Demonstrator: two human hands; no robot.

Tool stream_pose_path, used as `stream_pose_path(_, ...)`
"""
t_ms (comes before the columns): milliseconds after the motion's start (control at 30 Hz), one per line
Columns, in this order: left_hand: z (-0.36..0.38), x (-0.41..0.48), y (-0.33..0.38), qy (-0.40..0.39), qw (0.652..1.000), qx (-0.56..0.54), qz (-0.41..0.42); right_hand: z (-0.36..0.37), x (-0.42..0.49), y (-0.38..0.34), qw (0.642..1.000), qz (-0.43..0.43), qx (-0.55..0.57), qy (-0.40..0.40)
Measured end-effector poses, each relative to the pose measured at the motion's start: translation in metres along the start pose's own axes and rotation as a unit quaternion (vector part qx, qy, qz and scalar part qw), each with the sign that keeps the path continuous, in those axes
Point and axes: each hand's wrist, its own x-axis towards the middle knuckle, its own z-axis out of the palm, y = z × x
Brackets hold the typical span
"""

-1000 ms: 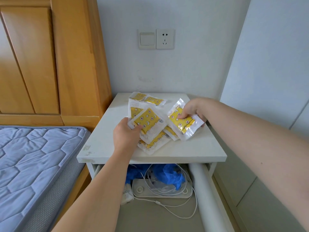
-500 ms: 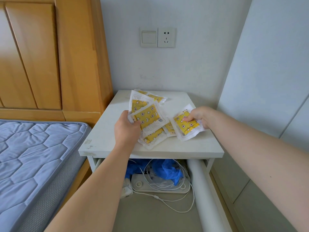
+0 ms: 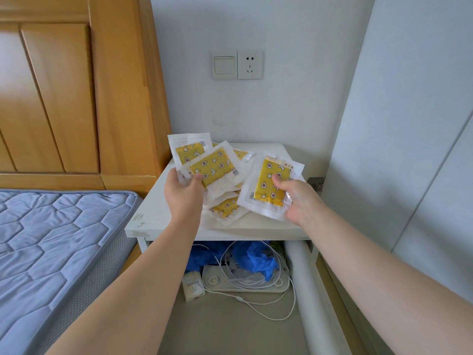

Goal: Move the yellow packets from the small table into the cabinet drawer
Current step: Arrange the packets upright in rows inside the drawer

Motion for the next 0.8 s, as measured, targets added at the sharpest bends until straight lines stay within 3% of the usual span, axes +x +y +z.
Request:
stream_pose_path(167, -0.005, -0.033, 0.005, -0.121, 0.991, -0.056, -0.029, 0.004, -0.015, 0.006, 1.000, -0.018, -0.008, -0.024)
stream_pose_path(300, -0.021, -0.053, -0.001, -0.224, 0.969, -0.022, -0.106, -0.007, -0.023, 0.014, 0.997, -0.057, -0.041, -0.003)
stream_pose_path(433, -0.039, -0.064, -0.008, -0.346, 0.920, 0.073, -0.170, -0.019, -0.031, 0.026, 0.976, -0.121, -0.178, -0.012)
stream_pose_path(567, -0.053, -0.081, -0.021, -0.459, 0.852, 0.138, -0.210, -0.024, -0.042, 0.045, 0.952, -0.119, -0.276, -0.057)
stream_pose_path(667, -0.062, -0.095, -0.030, -0.451, 0.844, 0.119, -0.263, -0.027, -0.049, 0.063, 0.946, -0.094, -0.302, -0.071)
stream_pose_path(800, -0.079, -0.097, -0.048, -0.395, 0.855, 0.139, -0.307, -0.034, -0.055, 0.086, 0.966, -0.042, -0.247, -0.065)
